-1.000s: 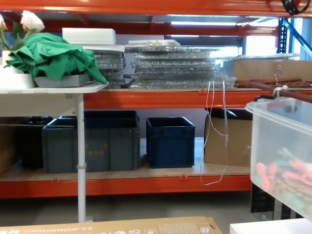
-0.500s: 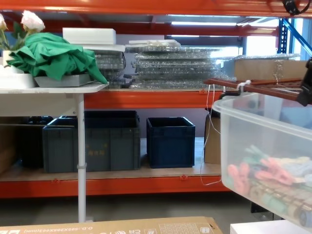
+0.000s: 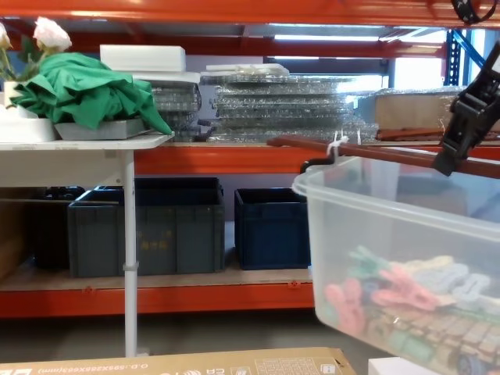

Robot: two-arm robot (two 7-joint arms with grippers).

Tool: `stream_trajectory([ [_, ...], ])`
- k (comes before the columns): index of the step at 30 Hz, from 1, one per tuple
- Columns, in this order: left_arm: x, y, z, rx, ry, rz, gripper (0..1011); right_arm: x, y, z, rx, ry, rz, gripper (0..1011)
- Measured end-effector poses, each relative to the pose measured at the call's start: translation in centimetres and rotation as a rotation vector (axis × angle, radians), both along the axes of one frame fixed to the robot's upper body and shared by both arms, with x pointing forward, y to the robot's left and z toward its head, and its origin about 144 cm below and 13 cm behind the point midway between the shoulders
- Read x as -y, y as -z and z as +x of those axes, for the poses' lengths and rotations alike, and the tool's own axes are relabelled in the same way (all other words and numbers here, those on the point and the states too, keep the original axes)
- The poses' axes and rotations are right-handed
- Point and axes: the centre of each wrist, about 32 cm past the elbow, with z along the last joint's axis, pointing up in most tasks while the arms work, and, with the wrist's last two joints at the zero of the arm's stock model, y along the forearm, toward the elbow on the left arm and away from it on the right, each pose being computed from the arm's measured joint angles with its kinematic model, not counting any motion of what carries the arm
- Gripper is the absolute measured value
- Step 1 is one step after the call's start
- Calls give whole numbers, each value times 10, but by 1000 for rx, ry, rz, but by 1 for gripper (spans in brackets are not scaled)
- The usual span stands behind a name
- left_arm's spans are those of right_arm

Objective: Use one hand to grasp the basket and place it at the designated location.

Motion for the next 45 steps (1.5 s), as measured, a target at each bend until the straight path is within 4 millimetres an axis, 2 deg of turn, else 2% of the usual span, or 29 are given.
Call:
stream_trajectory([
  [35, 0, 0, 0, 0, 0, 0, 0, -83, 13, -31, -5, -416, -93, 238],
  [45, 0, 0, 0, 0, 0, 0, 0, -98, 14, -40, 4, -512, -114, 237],
])
